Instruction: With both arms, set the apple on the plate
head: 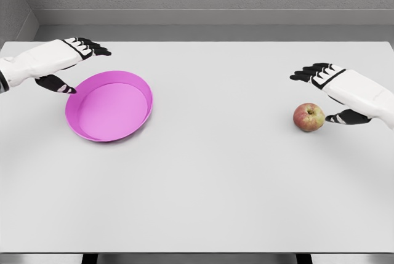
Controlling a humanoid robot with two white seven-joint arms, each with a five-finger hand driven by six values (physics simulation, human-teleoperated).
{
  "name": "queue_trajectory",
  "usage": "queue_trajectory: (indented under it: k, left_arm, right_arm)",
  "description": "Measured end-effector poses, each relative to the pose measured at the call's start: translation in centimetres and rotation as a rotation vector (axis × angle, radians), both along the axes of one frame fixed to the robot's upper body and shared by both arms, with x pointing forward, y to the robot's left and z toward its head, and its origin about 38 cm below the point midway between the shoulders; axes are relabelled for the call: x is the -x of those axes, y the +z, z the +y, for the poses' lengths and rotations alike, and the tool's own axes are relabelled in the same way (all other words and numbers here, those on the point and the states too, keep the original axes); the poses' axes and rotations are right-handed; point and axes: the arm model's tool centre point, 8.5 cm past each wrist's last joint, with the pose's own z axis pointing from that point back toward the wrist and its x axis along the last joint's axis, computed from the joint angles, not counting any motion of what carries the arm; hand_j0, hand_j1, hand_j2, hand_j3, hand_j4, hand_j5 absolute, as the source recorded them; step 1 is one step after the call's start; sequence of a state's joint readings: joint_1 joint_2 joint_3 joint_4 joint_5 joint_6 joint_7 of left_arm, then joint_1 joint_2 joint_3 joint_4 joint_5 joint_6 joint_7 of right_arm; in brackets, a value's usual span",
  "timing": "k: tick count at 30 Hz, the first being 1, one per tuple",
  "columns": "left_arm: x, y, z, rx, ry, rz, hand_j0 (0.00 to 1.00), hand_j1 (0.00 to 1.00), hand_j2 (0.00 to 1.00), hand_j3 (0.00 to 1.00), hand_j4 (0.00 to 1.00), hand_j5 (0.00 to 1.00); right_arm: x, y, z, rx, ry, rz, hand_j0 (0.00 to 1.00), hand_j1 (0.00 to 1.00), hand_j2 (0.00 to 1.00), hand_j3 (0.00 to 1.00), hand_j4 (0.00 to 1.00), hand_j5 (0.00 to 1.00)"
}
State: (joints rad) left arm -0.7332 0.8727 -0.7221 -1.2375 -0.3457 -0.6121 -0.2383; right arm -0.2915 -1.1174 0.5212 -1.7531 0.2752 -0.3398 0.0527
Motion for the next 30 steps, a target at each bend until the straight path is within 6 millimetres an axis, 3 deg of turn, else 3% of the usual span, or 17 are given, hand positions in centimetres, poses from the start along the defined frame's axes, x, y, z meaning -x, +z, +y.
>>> queue_trajectory:
  k: [10,15,20,24,27,30]
  left_arm:
    - [0.0,0.0,0.2,-0.004,0.004,0.0,1.0,1.0,1.0,1.0,1.0,1.0]
    - [0.0,-0.1,0.1,-0.009,0.001,0.001,1.0,1.0,1.0,1.0,1.0,1.0]
    - [0.0,-0.1,0.0,-0.012,-0.002,0.001,1.0,1.0,1.0,1.0,1.0,1.0]
    - [0.0,-0.3,-0.2,-0.011,-0.005,0.004,1.0,1.0,1.0,1.0,1.0,1.0]
    - [0.0,-0.3,-0.3,-0.009,-0.006,0.004,1.0,1.0,1.0,1.0,1.0,1.0]
    - [0.0,-0.3,-0.3,-0.009,-0.007,0.004,1.0,1.0,1.0,1.0,1.0,1.0]
  right_arm:
    - [0.3,-1.0,-0.5,0.061,-0.004,0.083,1.0,1.0,1.0,1.0,1.0,1.0]
    - [-0.3,-1.9,-2.2,0.124,-0.068,0.152,1.0,1.0,1.0,1.0,1.0,1.0]
    - [-2.2,-0.2,-2.9,0.193,-0.205,0.196,1.0,1.0,1.0,1.0,1.0,1.0]
    - [-3.7,1.1,-1.8,0.24,-0.249,0.259,1.0,1.0,1.0,1.0,1.0,1.0]
    - [-4.6,1.2,0.0,0.261,-0.227,0.293,1.0,1.0,1.0,1.0,1.0,1.0]
    - [-4.3,-1.1,1.8,0.283,-0.184,0.362,1.0,1.0,1.0,1.0,1.0,1.0]
